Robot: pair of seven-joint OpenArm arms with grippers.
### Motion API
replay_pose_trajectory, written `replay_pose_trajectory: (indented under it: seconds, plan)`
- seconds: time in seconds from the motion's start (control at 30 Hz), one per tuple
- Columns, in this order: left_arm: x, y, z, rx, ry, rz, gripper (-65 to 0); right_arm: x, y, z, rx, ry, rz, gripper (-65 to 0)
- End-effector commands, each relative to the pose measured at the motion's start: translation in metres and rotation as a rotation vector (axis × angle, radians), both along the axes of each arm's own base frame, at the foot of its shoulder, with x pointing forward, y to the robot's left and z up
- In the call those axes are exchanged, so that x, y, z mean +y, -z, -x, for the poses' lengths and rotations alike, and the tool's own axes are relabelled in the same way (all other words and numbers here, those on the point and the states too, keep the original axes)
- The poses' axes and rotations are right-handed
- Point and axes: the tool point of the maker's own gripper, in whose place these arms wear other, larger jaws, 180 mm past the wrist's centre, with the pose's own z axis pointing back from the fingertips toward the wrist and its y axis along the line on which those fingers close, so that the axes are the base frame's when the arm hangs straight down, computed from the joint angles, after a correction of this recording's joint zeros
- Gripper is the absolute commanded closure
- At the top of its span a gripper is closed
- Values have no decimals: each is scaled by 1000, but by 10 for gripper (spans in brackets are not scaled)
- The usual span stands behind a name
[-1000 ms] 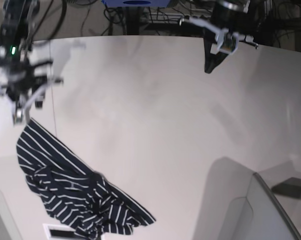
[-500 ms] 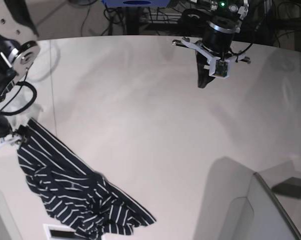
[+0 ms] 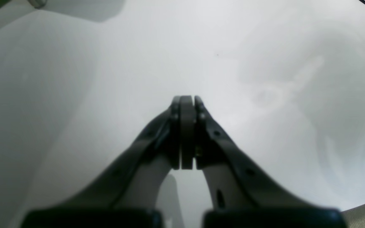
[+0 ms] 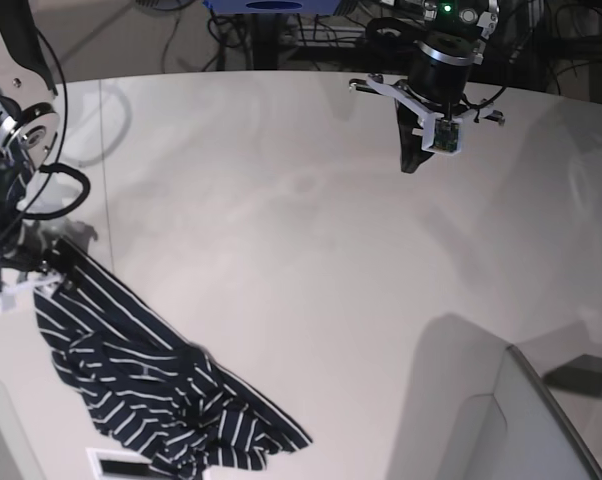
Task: Layout the t-shirt on the table in an organized manner, then fold the t-shirt properly
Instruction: 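Reach the right gripper to the striped shirt and grasp its edge, lifting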
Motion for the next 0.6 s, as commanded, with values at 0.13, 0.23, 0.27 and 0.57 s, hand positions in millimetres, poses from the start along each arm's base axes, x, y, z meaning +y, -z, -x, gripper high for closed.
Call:
replay_pose_trajectory:
  seconds: [0.13, 0.23, 0.27, 0.57]
  plan:
    - [0, -8, -2, -30, 2, 2, 0, 10, 3, 1, 30, -29, -15, 0]
    - [0, -7, -2, -29, 2, 2, 0, 20, 13, 15, 92, -59, -39, -6]
    - [0, -7, -2, -29, 2, 2, 0, 27, 17, 21, 122, -78, -54, 0]
    - [2, -3, -8, -30, 2, -4, 0, 66, 29, 96, 253, -302, -7, 0]
